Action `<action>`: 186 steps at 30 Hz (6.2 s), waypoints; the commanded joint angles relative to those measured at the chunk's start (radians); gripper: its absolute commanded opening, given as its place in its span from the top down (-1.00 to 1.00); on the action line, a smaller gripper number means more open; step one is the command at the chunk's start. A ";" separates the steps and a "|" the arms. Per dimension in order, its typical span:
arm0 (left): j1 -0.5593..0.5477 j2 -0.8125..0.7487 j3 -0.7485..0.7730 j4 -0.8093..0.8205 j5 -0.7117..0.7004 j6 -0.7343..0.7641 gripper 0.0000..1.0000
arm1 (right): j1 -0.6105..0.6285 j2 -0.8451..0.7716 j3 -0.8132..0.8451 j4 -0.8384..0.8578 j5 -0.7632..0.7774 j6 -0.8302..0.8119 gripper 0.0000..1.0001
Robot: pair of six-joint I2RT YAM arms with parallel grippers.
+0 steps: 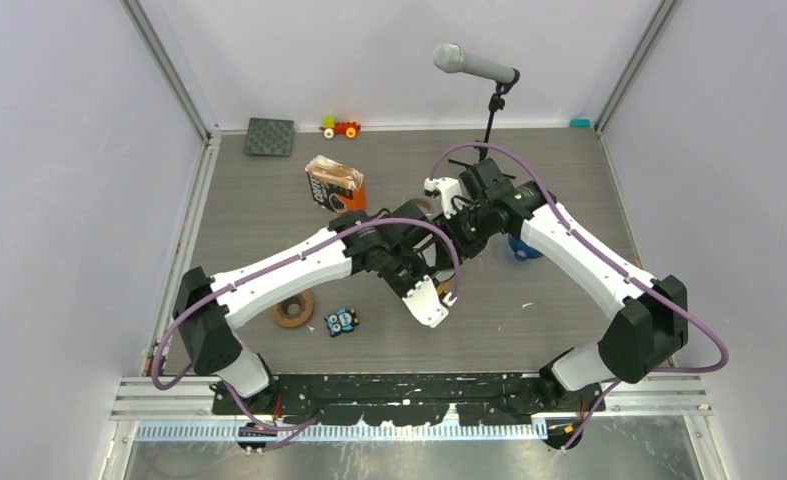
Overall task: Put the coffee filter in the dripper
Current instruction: Place the coffee filter in the coffee dripper, then move the coffee server to the center of the board.
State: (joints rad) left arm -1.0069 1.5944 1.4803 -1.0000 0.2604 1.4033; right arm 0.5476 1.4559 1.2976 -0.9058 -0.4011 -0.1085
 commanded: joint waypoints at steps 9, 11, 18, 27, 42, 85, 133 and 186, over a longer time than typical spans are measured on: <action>-0.003 -0.057 -0.073 -0.012 -0.027 -0.009 0.95 | -0.002 -0.014 0.012 0.003 0.001 -0.014 -0.08; -0.004 -0.059 -0.071 -0.007 -0.031 -0.017 0.82 | -0.002 -0.014 0.014 0.002 0.001 -0.014 -0.08; -0.004 -0.075 -0.061 -0.001 -0.053 -0.039 0.10 | -0.002 -0.018 0.018 0.002 0.004 -0.016 -0.08; -0.003 -0.106 -0.025 -0.010 -0.041 -0.095 -0.27 | -0.003 -0.016 0.042 -0.013 -0.003 -0.020 -0.08; -0.004 -0.170 -0.041 0.007 -0.017 -0.173 -0.38 | -0.002 -0.031 0.098 -0.045 -0.013 -0.031 -0.42; -0.004 -0.125 -0.060 0.053 0.059 -0.228 -0.54 | -0.002 -0.012 0.086 -0.047 -0.007 -0.034 -0.42; 0.247 -0.396 -0.127 0.392 0.181 -0.865 -0.70 | -0.111 -0.197 0.223 -0.068 0.013 -0.080 -0.43; 0.448 0.441 0.391 0.374 -0.034 -1.477 -0.13 | -0.434 -0.314 -0.123 0.231 0.000 -0.010 -0.35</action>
State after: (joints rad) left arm -0.5449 2.0136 1.8153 -0.6022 0.2611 -0.1135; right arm 0.1284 1.1946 1.1893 -0.7231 -0.3744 -0.1101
